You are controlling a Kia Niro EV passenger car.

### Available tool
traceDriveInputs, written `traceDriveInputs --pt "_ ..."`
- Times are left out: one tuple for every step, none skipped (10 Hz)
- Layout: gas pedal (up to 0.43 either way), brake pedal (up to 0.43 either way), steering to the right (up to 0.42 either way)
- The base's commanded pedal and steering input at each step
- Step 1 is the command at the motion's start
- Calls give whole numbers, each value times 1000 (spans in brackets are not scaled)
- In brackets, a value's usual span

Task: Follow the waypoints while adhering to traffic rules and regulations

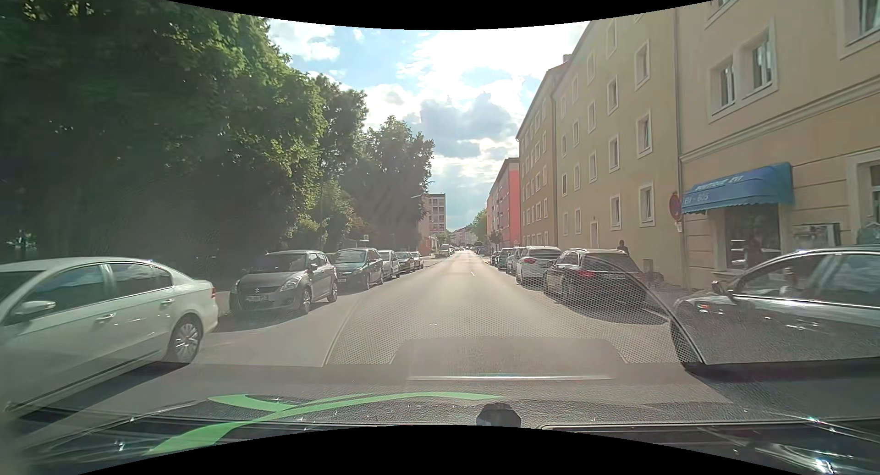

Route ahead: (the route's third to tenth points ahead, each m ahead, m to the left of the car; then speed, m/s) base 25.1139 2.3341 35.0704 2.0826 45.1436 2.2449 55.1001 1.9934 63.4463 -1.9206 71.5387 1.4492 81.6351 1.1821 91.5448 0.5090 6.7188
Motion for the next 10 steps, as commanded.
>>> traceDriveInputs --pt "98 0 -2" --pt "98 0 -2" --pt "98 0 -2" --pt "98 0 -2" --pt "98 0 -2" --pt "98 0 -2" --pt "98 0 -2" --pt "98 0 -2" --pt "98 0 -2" --pt "98 0 -2"
